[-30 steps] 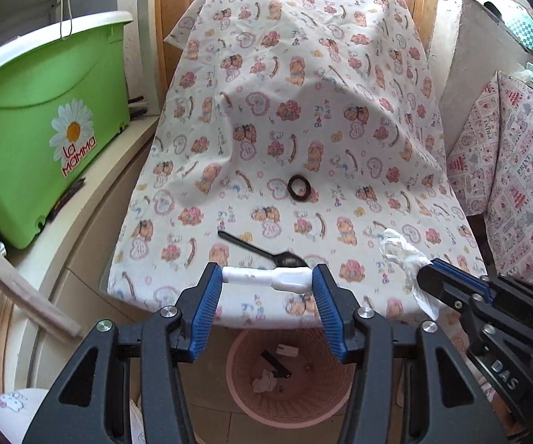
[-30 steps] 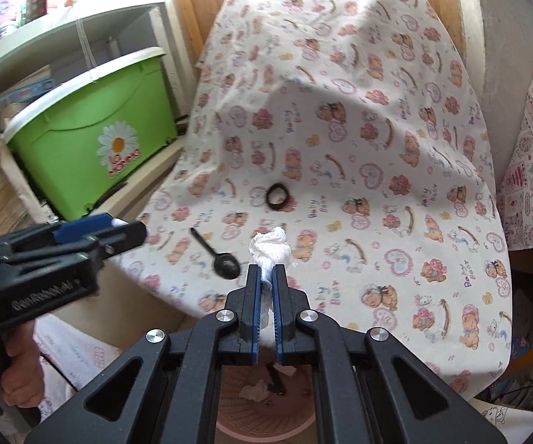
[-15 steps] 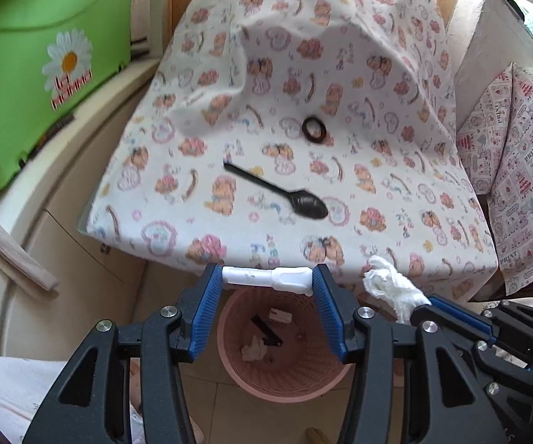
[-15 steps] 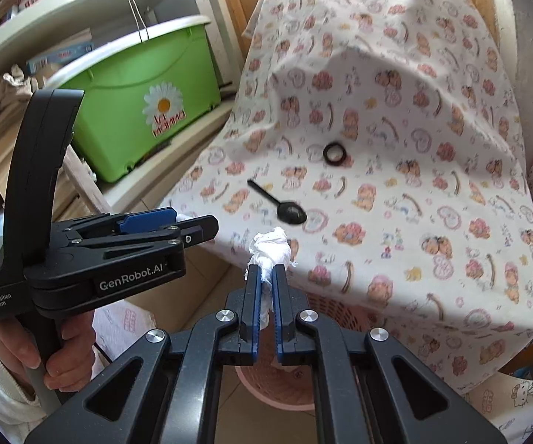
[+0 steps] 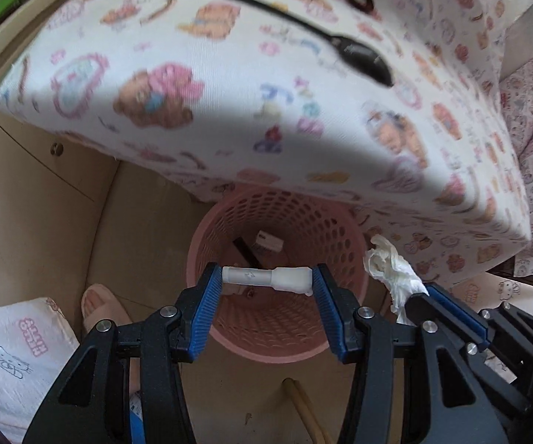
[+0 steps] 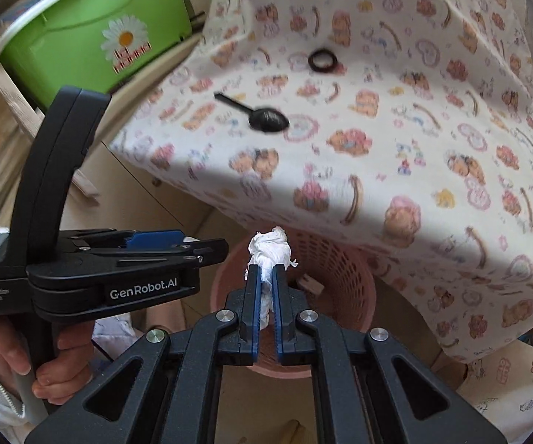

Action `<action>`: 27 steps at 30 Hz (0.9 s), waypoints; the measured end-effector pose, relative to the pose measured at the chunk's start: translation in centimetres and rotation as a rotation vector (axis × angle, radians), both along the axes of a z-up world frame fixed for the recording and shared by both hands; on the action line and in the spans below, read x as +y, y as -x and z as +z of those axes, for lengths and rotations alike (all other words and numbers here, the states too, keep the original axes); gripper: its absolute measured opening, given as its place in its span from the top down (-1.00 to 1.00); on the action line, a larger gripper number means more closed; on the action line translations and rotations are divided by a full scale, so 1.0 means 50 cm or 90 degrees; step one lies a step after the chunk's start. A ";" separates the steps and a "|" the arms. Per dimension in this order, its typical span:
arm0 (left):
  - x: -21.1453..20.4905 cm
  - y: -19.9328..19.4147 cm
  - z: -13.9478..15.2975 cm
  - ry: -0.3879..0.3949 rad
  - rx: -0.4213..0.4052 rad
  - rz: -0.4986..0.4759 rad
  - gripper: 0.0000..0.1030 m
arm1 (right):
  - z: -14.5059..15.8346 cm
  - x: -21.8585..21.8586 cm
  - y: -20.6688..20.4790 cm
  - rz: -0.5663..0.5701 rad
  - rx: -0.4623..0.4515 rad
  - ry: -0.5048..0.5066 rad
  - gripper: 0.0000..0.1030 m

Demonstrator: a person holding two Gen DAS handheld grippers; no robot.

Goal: Collect trash
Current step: 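Carry the white stick and tissue down over the pink wastebasket, then open both grippers over the wastebasket, dropping the stick and tissue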

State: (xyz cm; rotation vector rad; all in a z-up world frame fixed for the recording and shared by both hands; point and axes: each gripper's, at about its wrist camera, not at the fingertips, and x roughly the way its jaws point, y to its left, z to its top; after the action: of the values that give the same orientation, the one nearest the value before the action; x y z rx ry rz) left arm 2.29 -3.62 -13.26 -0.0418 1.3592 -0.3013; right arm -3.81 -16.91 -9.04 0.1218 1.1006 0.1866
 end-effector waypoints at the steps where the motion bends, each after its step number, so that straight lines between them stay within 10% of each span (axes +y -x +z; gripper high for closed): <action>1: -0.001 -0.001 -0.012 -0.006 0.006 0.004 0.05 | -0.011 0.002 0.000 0.001 0.007 0.006 0.87; 14: 0.009 -0.006 -0.143 -0.028 0.125 0.016 0.05 | -0.148 0.025 -0.023 0.016 0.065 0.097 0.87; 27: -0.008 -0.020 -0.192 -0.081 0.120 -0.012 0.03 | -0.216 0.010 -0.033 -0.010 0.119 0.116 0.87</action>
State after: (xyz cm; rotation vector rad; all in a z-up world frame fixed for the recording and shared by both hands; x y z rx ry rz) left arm 3.30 -4.04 -22.85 0.0498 1.5647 -0.2299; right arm -2.17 -16.39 -19.85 -0.0151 1.2969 0.0604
